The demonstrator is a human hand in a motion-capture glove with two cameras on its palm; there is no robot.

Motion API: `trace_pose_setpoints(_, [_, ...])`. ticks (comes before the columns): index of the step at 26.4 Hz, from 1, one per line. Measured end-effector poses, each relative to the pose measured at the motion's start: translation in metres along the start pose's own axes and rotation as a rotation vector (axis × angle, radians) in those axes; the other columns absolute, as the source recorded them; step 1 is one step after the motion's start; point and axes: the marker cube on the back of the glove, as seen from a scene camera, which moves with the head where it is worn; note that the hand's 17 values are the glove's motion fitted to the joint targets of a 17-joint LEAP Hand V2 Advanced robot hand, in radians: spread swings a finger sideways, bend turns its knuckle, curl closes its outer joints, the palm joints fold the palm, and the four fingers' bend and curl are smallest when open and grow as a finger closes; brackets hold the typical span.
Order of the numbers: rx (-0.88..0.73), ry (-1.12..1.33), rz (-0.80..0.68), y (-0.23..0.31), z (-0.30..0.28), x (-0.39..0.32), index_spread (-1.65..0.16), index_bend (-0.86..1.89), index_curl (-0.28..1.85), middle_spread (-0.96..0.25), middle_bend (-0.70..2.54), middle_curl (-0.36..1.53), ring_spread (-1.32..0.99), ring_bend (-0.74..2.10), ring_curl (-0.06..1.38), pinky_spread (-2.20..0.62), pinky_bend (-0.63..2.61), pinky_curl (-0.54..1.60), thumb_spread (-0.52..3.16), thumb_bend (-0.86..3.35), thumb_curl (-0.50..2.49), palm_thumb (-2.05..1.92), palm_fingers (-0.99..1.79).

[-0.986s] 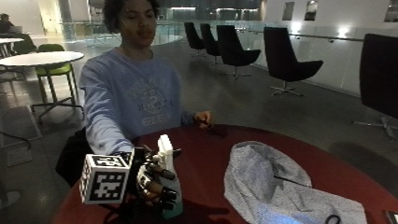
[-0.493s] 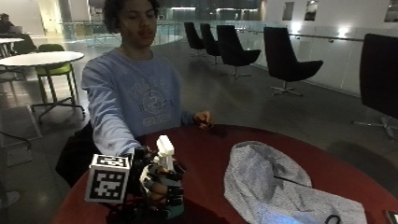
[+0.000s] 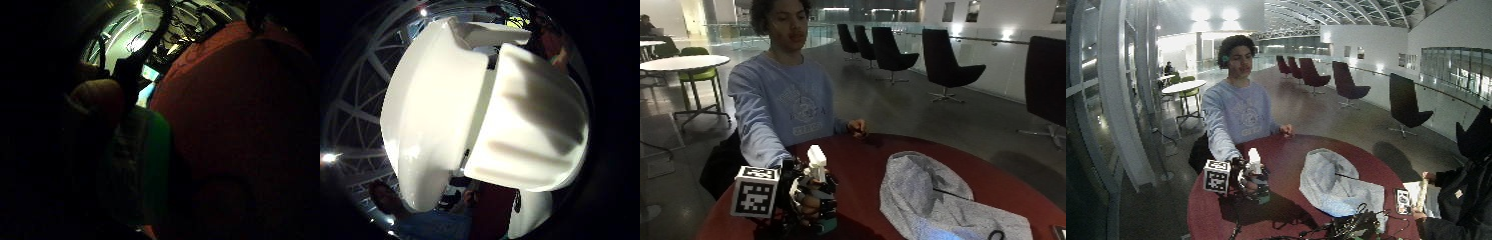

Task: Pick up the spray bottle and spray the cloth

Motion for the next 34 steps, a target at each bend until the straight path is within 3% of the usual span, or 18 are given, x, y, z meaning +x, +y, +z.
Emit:
trace_pose_setpoints(11, [-0.031,0.010,-0.032,0.001,0.000,-0.003,-0.26,0.20,0.47,-0.11,0.23,0.45,-0.12,0.46,0.40,0.22,0.15,0.25,0.60,-0.03,0.59,1.05,1.08])
trace_pose_setpoints(25, [-0.415,-0.035,-0.174,0.012,0.047,-0.096,-0.26,0.16,0.48,-0.09,0.21,0.46,-0.10,0.48,0.41,0.15,0.20,0.28,0.56,-0.03,0.63,1.00,1.16])
trace_pose_setpoints(34, [-0.614,0.030,-0.083,0.014,0.084,-0.121,-0.24,0.15,0.48,-0.08,0.21,0.47,-0.08,0.53,0.42,0.13,0.23,0.31,0.55,-0.04,0.65,0.97,1.19])
